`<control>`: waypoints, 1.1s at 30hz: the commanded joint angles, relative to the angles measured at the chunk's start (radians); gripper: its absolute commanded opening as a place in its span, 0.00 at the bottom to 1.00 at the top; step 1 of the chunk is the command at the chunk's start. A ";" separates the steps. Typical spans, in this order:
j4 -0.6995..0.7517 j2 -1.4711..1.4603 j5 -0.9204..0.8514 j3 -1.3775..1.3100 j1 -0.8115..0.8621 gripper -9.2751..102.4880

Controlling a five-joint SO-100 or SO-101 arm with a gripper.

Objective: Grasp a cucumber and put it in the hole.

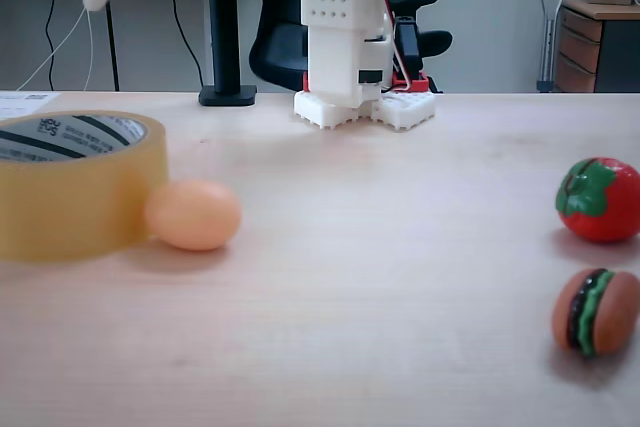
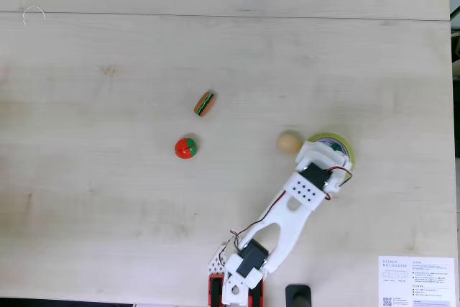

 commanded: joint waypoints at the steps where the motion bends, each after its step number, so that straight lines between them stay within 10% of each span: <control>1: 0.006 0.130 0.008 0.025 -0.025 0.30; 33: 0.034 1.015 0.002 0.802 -0.149 0.24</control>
